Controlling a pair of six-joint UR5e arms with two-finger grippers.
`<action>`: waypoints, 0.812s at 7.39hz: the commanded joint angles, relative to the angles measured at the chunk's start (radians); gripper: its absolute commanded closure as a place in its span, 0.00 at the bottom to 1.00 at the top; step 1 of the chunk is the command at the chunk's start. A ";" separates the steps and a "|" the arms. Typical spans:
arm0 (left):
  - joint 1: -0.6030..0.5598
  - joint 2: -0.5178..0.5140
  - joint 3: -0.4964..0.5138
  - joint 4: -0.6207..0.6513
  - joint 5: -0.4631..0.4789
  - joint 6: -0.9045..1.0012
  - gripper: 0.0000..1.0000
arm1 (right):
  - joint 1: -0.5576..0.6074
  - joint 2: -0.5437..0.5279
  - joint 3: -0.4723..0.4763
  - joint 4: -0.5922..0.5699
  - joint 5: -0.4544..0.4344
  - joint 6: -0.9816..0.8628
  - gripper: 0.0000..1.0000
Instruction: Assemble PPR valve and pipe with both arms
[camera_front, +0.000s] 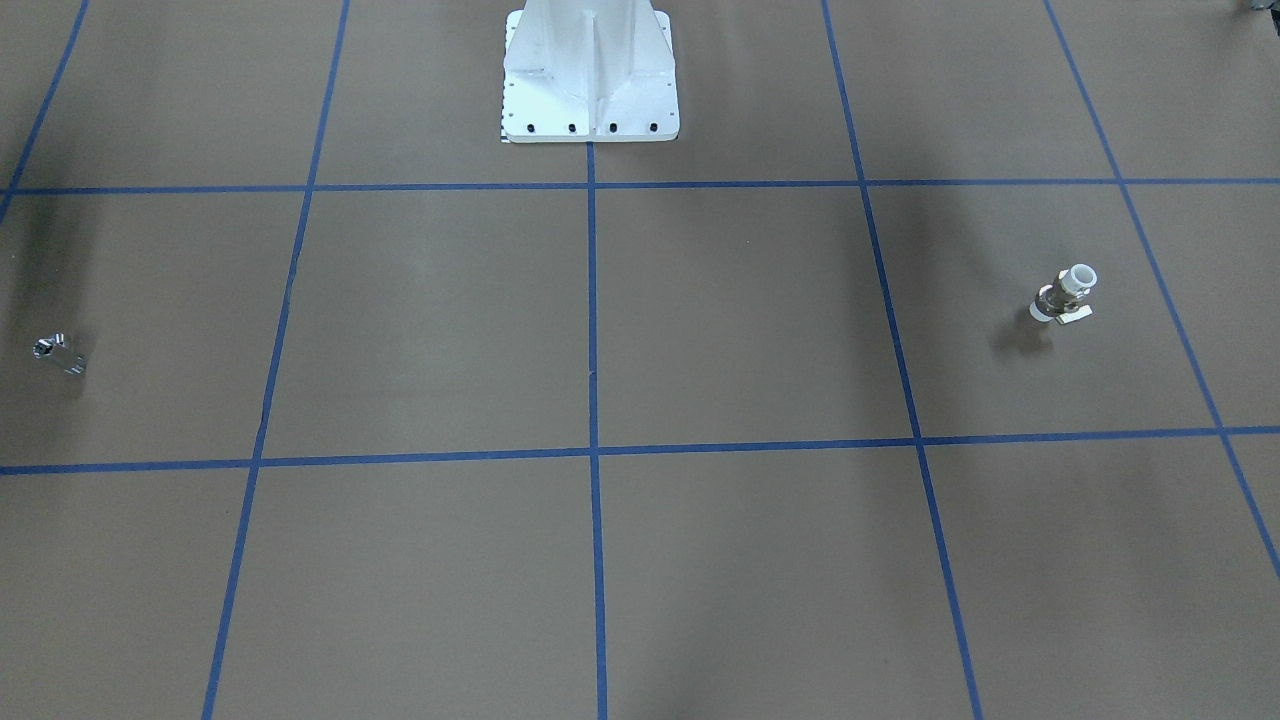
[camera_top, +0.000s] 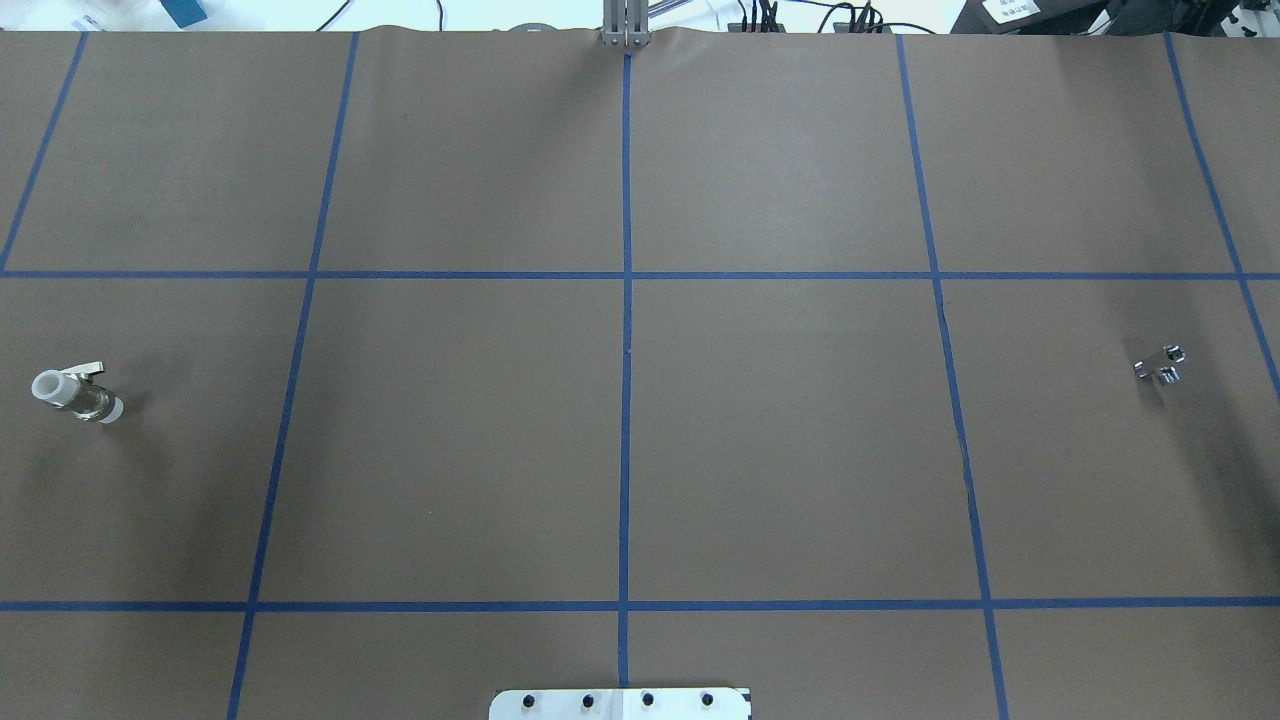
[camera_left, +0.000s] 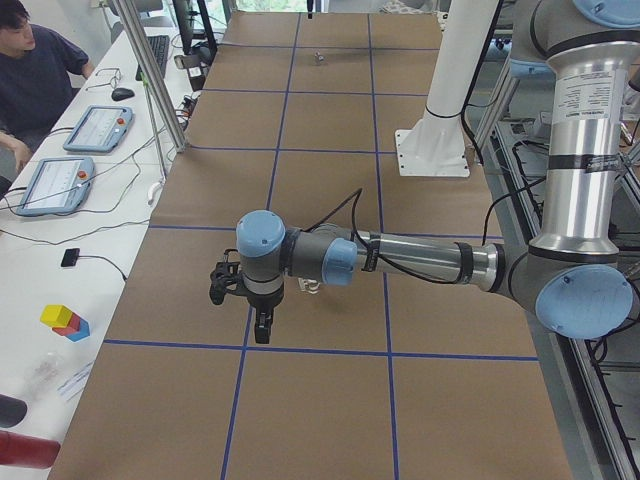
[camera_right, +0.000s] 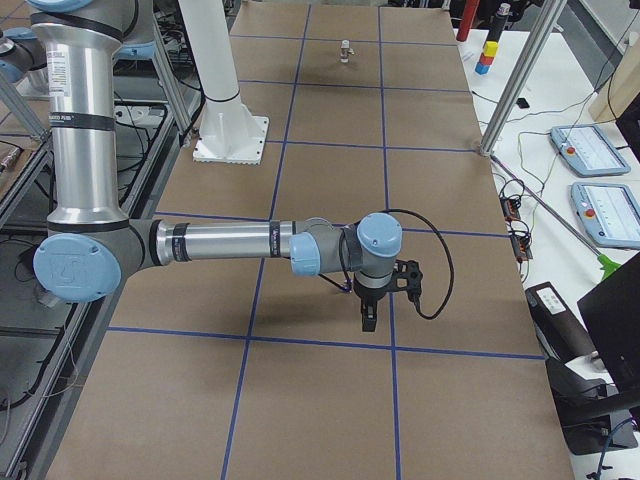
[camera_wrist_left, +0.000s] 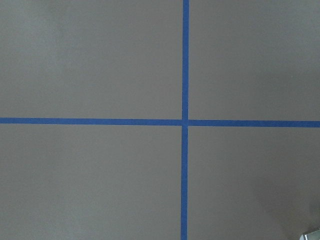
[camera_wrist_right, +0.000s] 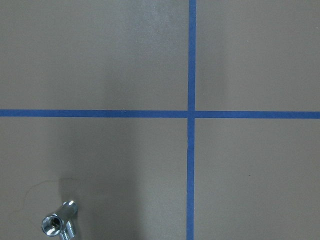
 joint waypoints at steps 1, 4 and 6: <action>0.000 0.002 0.000 -0.002 -0.001 0.003 0.00 | 0.000 -0.003 -0.001 0.001 0.001 0.000 0.00; 0.002 -0.008 -0.009 -0.009 -0.057 0.002 0.00 | 0.000 -0.008 0.004 0.002 0.002 0.001 0.00; 0.002 -0.012 -0.008 -0.014 -0.059 -0.003 0.00 | 0.000 -0.003 0.013 0.002 0.007 0.004 0.00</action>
